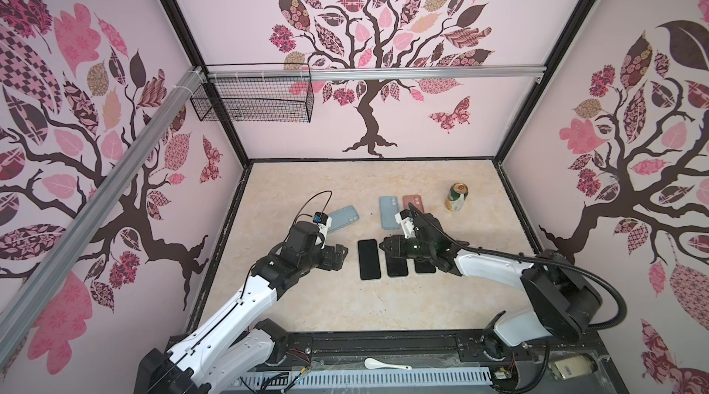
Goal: Take the phone out of the phone case
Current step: Place the phone at the center of the table, then pick up the phone from the top-center of the table.
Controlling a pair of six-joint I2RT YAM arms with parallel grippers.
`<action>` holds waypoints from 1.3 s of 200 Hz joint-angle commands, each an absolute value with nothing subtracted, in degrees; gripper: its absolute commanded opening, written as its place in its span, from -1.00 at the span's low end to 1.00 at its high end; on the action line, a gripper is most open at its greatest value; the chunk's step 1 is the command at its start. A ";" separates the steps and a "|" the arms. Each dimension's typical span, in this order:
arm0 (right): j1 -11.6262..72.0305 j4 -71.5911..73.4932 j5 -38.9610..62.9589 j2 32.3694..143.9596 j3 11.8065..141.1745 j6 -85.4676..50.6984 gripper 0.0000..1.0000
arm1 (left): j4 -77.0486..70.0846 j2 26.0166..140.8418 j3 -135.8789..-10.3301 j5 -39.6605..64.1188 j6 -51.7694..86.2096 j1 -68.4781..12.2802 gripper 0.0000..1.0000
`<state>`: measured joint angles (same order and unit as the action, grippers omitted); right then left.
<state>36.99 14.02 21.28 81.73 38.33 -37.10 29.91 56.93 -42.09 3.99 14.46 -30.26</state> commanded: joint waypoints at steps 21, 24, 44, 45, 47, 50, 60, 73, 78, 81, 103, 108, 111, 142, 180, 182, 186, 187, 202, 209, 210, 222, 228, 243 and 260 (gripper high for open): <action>36.74 -3.89 13.78 73.00 41.70 -23.33 0.25 | 35.17 68.44 -52.63 2.46 1.78 -28.25 0.56; 36.72 -4.55 13.74 72.80 42.15 -23.25 0.31 | 35.23 69.13 -53.17 2.79 1.23 -28.15 0.54; 36.64 -10.45 12.54 72.04 47.89 -23.50 0.98 | 35.34 75.35 -56.87 5.46 -2.22 -27.50 0.41; 36.60 -10.89 12.42 71.97 48.25 -23.74 0.98 | 35.40 75.35 -57.04 5.54 -2.43 -27.46 0.41; 36.64 -11.62 12.16 71.82 48.80 -24.04 0.99 | 35.42 75.92 -57.44 5.69 -2.74 -27.48 0.41; 36.64 -12.75 12.10 71.70 49.73 -24.30 0.99 | 35.50 76.83 -57.98 6.11 -3.25 -27.38 0.39; 36.61 -15.44 12.59 71.01 51.97 -22.92 0.99 | 35.55 79.75 -59.55 6.67 -4.79 -27.10 0.37; 36.50 -17.52 10.94 69.54 51.92 -23.27 0.99 | 34.80 83.37 -61.26 7.20 -6.10 -26.82 0.35; 36.54 -16.96 10.53 68.68 50.73 -23.16 0.99 | 34.97 84.75 -62.05 7.56 -6.55 -26.58 0.34; 36.52 -16.50 10.08 67.98 50.06 -23.10 0.99 | 35.03 85.60 -62.47 7.68 -6.85 -26.44 0.33; 36.55 -14.02 7.91 62.90 46.04 -22.13 0.99 | 35.87 91.79 -66.38 8.19 -9.37 -26.06 0.29; 36.55 -13.98 7.83 61.98 45.74 -21.81 0.99 | 36.17 93.07 -67.21 7.90 -10.21 -26.02 0.29; 36.52 -13.93 7.82 61.56 45.59 -21.66 0.99 | 36.49 93.95 -67.84 7.79 -10.68 -26.02 0.28; 36.54 -15.38 7.30 58.39 45.60 -20.19 0.99 | 36.63 100.41 -72.27 7.42 -14.24 -24.84 0.28; 36.54 -17.42 7.66 57.36 45.23 -19.75 0.99 | 38.87 106.38 -77.25 8.44 -16.98 -22.45 0.21; 36.49 -17.38 7.72 57.28 45.19 -19.75 0.98 | 38.96 106.69 -77.54 8.48 -17.10 -22.31 0.19; 36.54 -17.37 7.82 57.22 45.02 -19.77 0.98 | 39.20 107.03 -77.91 8.54 -17.19 -22.16 0.16; 36.51 -17.39 7.82 57.17 45.06 -19.77 0.99 | 39.20 107.13 -78.07 8.58 -17.30 -22.11 0.16; 36.55 -17.62 7.85 57.12 44.82 -19.96 0.99 | 39.75 109.02 -79.66 8.72 -18.07 -21.80 0.03; 36.56 -17.66 7.82 57.21 44.71 -19.95 0.99 | 40.31 109.92 -80.66 8.40 -18.51 -21.80 0.01; 36.56 -17.70 7.78 57.21 44.73 -20.00 0.98 | 40.46 110.11 -80.80 8.33 -18.57 -21.80 0.01; 36.52 -17.97 7.65 57.40 44.65 -19.96 0.98 | 41.34 111.60 -82.23 7.85 -19.18 -21.80 -0.03; 36.48 -18.08 7.65 57.39 44.65 -19.88 0.99 | 41.46 112.30 -82.79 7.58 -19.47 -21.72 -0.03; 36.55 -18.42 7.65 57.33 44.67 -19.80 0.99 | 41.95 113.63 -84.11 7.13 -20.10 -21.71 -0.03; 36.56 -18.70 7.66 57.05 44.64 -19.78 0.99 | 42.40 115.19 -85.64 6.19 -20.68 -21.54 -0.04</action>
